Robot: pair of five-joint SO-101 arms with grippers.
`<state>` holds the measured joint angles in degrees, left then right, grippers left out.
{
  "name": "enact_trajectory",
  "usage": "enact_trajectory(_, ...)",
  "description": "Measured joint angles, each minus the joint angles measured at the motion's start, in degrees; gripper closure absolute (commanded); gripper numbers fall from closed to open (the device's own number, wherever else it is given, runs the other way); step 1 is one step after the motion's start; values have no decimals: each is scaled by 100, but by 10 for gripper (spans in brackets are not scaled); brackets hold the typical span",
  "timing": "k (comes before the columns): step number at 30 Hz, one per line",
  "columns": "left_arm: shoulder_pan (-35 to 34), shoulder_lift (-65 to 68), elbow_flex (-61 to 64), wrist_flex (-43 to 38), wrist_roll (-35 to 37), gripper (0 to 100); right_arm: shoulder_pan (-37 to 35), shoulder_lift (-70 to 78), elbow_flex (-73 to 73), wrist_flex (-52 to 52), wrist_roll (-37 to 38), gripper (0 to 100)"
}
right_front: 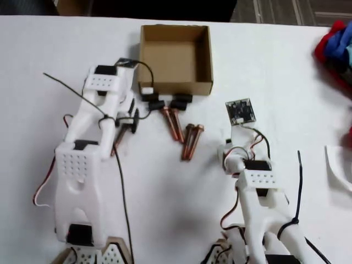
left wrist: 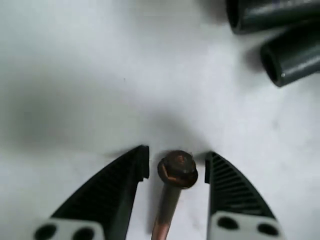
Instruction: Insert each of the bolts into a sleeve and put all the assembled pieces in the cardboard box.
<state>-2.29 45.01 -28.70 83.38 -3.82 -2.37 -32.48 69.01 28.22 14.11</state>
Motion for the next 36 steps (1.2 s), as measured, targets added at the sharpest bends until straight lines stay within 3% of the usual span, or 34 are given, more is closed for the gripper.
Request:
enact_trajectory(11, 0, -18, -105, 273, 0, 801, 0, 0, 0, 0, 0, 978)
enact_trajectory(20, -255, -9, -879, 1591, 9, 801, 0, 0, 0, 0, 0, 978)
enact_trajectory(36, -26, 281, -923, 1679, 9, 801, 0, 0, 0, 0, 0, 978)
